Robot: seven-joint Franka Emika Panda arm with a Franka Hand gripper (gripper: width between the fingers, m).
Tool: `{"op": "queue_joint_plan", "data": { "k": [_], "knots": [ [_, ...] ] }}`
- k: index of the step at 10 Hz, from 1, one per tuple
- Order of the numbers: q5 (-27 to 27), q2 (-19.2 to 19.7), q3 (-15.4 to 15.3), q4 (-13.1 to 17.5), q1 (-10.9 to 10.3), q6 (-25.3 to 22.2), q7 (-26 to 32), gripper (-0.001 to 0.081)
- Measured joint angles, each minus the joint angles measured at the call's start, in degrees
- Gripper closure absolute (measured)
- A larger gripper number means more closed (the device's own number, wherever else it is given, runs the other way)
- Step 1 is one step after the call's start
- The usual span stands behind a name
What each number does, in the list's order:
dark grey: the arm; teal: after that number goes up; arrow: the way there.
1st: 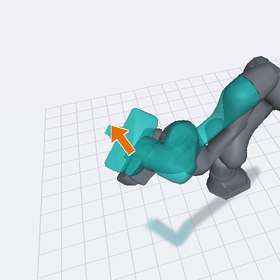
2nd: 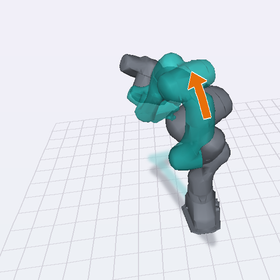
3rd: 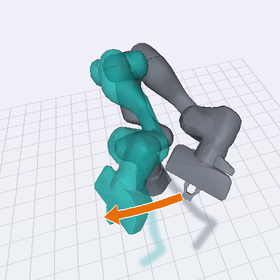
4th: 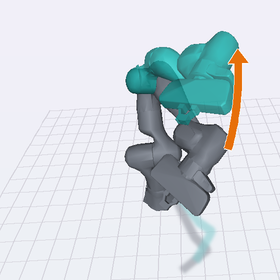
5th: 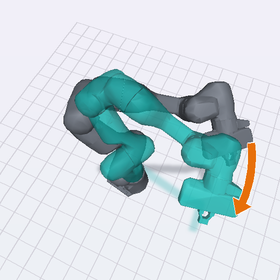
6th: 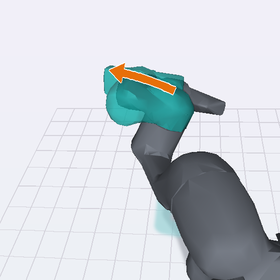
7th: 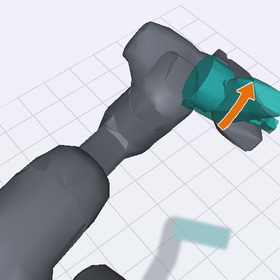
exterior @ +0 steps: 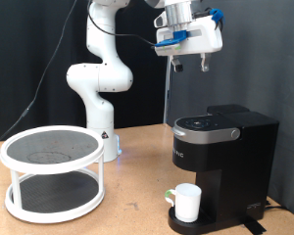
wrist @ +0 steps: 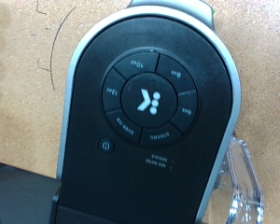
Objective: Make a cup of coffee with the keurig machine
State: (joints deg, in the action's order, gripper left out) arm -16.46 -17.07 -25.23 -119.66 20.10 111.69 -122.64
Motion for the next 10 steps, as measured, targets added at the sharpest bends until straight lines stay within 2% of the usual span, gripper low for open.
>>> {"op": "queue_joint_plan", "data": {
  "k": [3,6,8,10],
  "knots": [
    [1.06,3.26,-0.08,0.49,0.00,0.08,0.00,0.0072],
    [1.43,5.64,-0.68,-0.37,-0.04,2.33,0.08,0.0072],
    [1.43,6.77,-1.32,-1.26,-0.08,3.97,0.09,0.0104],
    [1.49,7.94,-2.00,-2.06,-0.09,5.21,0.03,0.0487]
  ]
}}
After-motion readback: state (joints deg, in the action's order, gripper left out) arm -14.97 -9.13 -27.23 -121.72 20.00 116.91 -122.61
